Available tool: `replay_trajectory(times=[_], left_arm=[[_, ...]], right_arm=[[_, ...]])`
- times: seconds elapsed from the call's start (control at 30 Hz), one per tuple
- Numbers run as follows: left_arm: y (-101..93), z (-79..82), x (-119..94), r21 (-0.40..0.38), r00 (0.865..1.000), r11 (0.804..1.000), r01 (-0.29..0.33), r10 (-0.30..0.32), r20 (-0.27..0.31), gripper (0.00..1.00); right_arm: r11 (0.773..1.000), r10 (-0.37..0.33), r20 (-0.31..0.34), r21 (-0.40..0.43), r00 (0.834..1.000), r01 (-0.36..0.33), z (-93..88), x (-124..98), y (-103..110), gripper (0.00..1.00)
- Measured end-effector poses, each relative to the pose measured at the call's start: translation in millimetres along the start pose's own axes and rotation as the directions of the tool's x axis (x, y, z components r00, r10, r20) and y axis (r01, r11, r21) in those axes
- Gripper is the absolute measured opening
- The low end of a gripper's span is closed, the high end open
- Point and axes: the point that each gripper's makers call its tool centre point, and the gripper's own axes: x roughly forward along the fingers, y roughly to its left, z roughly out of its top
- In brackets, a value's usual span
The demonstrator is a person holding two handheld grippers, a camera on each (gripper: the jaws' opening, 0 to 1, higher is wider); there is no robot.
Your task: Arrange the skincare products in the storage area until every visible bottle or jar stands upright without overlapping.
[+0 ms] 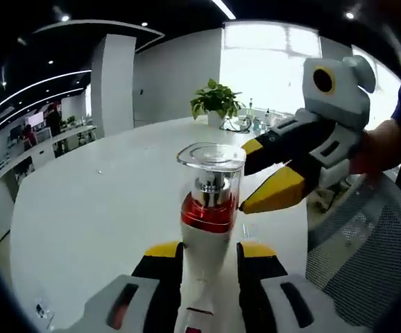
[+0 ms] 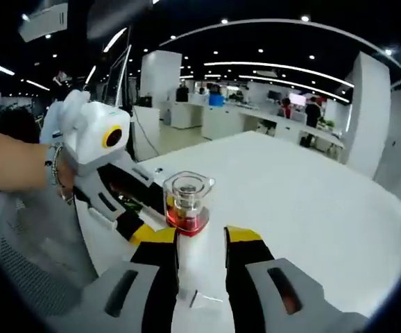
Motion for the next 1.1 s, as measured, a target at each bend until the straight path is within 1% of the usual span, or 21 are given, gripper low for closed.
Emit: replay_trajectory(times=[0.03,0.07,0.2,0.33,0.4,0.47,0.53,0.57,0.63,0.7,0.73,0.77,0.8,0.87,0.9,0.93,0.97,1.03,1.1], left_arm=[[-0.2,0.6,0.3,-0.001,1.000,1.000,0.001,-0.001,0.002,0.32],[-0.6,1.9,0.5,0.000,1.000,1.000,0.004,-0.004,0.007,0.32],[-0.4,5.8,2.3,-0.009,0.999,1.000,0.015,-0.014,0.031,0.32],[1.3,4.1,-0.5,-0.011,0.999,1.000,0.025,-0.025,0.021,0.32],[1.4,3.9,-3.5,-0.013,0.999,0.999,0.033,-0.033,0.021,0.32],[0.4,4.9,-5.1,-0.015,0.999,0.999,0.039,-0.038,0.024,0.31],[-1.2,5.2,-6.5,-0.017,0.999,0.999,0.046,-0.045,0.023,0.31],[-2.7,5.3,-8.0,-0.014,0.998,0.998,0.056,-0.055,0.021,0.31],[-3.0,5.3,-11.0,-0.011,0.998,0.998,0.068,-0.068,0.015,0.28],[-2.9,6.4,-12.9,-0.020,0.997,0.997,0.075,-0.075,0.020,0.25],[-2.0,7.3,-13.4,-0.029,0.997,0.997,0.073,-0.072,0.026,0.23],[0.9,9.1,-13.2,-0.047,0.998,0.997,0.056,-0.054,0.038,0.21],[2.2,9.8,-12.7,-0.049,0.998,0.998,0.046,-0.044,0.043,0.21],[3.0,8.4,-11.1,-0.047,0.999,0.998,0.037,-0.035,0.040,0.21],[3.3,6.6,-9.5,-0.047,0.999,0.998,0.032,-0.030,0.035,0.21],[3.4,4.5,-7.6,-0.043,0.999,0.999,0.023,-0.022,0.026,0.21],[3.8,3.5,-6.4,-0.037,1.000,0.999,0.015,-0.014,0.020,0.20],[4.9,2.8,-4.4,-0.026,1.000,1.000,-0.002,0.003,0.011,0.20],[4.8,4.6,-4.5,-0.046,1.000,0.999,-0.002,0.003,0.021,0.20]], right_arm=[[0.999,0.012,-0.007,0.030,1.000,-0.012,-1.5,3.7,2.3,0.16],[1.000,0.015,-0.002,0.018,1.000,-0.015,-1.4,7.3,2.0,0.17],[1.000,0.025,-0.024,0.011,0.999,-0.025,-6.2,11.9,5.9,0.16],[0.996,-0.039,-0.040,-0.083,0.998,0.036,-8.6,11.2,-3.7,0.14],[0.996,-0.043,-0.036,-0.076,0.998,0.040,-8.5,11.2,-6.5,0.11],[0.997,-0.058,-0.035,-0.053,0.998,0.056,-8.6,11.4,-12.5,0.10],[0.996,-0.085,-0.028,-0.043,0.996,0.084,-7.8,11.5,-20.5,0.10],[0.993,-0.112,-0.015,-0.041,0.994,0.112,-5.5,11.2,-26.8,0.09],[0.991,-0.130,0.003,-0.017,0.992,0.130,-1.6,10.7,-32.3,0.09],[0.993,-0.118,0.016,0.015,0.993,0.118,-0.3,9.1,-31.7,0.09],[0.994,-0.099,0.018,0.048,0.995,0.098,-1.9,7.9,-29.2,0.10],[0.995,-0.084,0.010,0.063,0.996,0.084,-4.5,6.8,-26.9,0.11],[0.995,-0.067,-0.003,0.071,0.998,0.067,-9.0,5.1,-24.7,0.11],[0.996,-0.046,-0.012,0.073,0.999,0.047,-12.8,4.1,-20.8,0.14],[0.997,-0.032,-0.013,0.077,0.999,0.033,-14.0,3.9,-17.9,0.16],[0.997,-0.003,-0.011,0.075,1.000,0.003,-13.4,5.7,-11.9,0.20],[0.997,0.009,-0.007,0.077,1.000,-0.008,-12.4,6.6,-9.3,0.22],[0.997,0.016,0.001,0.076,1.000,-0.016,-7.7,10.6,-5.3,0.23],[0.998,0.016,0.011,0.068,1.000,-0.017,-3.5,13.6,-3.4,0.22]])
